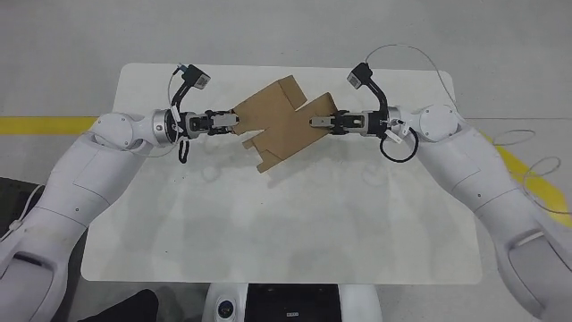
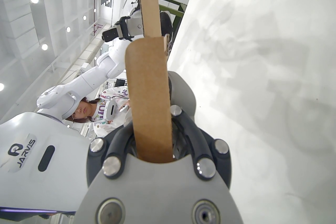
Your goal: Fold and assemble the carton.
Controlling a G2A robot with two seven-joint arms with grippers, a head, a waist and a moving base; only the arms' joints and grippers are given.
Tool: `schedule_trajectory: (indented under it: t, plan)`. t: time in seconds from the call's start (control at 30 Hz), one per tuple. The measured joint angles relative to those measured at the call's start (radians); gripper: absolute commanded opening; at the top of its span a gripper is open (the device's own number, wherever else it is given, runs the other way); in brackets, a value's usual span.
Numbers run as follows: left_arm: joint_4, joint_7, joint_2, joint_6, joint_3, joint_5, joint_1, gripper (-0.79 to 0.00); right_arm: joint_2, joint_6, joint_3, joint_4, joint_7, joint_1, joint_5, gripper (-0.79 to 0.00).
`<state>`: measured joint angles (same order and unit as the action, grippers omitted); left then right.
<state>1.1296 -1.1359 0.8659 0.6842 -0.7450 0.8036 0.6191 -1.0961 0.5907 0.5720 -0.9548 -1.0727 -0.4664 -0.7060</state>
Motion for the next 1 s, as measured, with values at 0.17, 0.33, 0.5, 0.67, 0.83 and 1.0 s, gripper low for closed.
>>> schedule_trajectory:
  t: [0.17, 0.33, 0.5, 0.67, 0.83, 1.0]
  plan:
    - [-0.012, -0.005, 0.011, -0.014, -0.012, -0.001, 0.004, 0.000, -0.016, -0.013, 0.009, 0.003, 0.055, -0.006, 0.037, -0.785]
    - [-0.021, -0.026, 0.014, -0.032, -0.033, 0.004, 0.013, 0.000, -0.025, -0.019, 0.022, 0.020, 0.081, -0.011, 0.069, -0.785]
    - [-0.014, -0.048, 0.012, -0.048, -0.067, 0.003, 0.026, 0.000, -0.034, -0.030, 0.035, 0.027, 0.090, -0.014, 0.102, -0.785]
    - [0.007, -0.069, 0.005, -0.069, -0.108, 0.014, 0.048, 0.000, -0.042, -0.038, 0.046, 0.034, 0.094, -0.019, 0.129, -0.785]
    - [0.033, -0.076, -0.002, -0.076, -0.153, 0.025, 0.068, 0.000, -0.051, -0.044, 0.055, 0.035, 0.096, -0.025, 0.147, -0.785]
    - [0.035, -0.044, 0.001, -0.089, -0.174, -0.004, 0.080, 0.000, -0.060, -0.046, 0.064, 0.029, 0.083, -0.025, 0.163, -0.785]
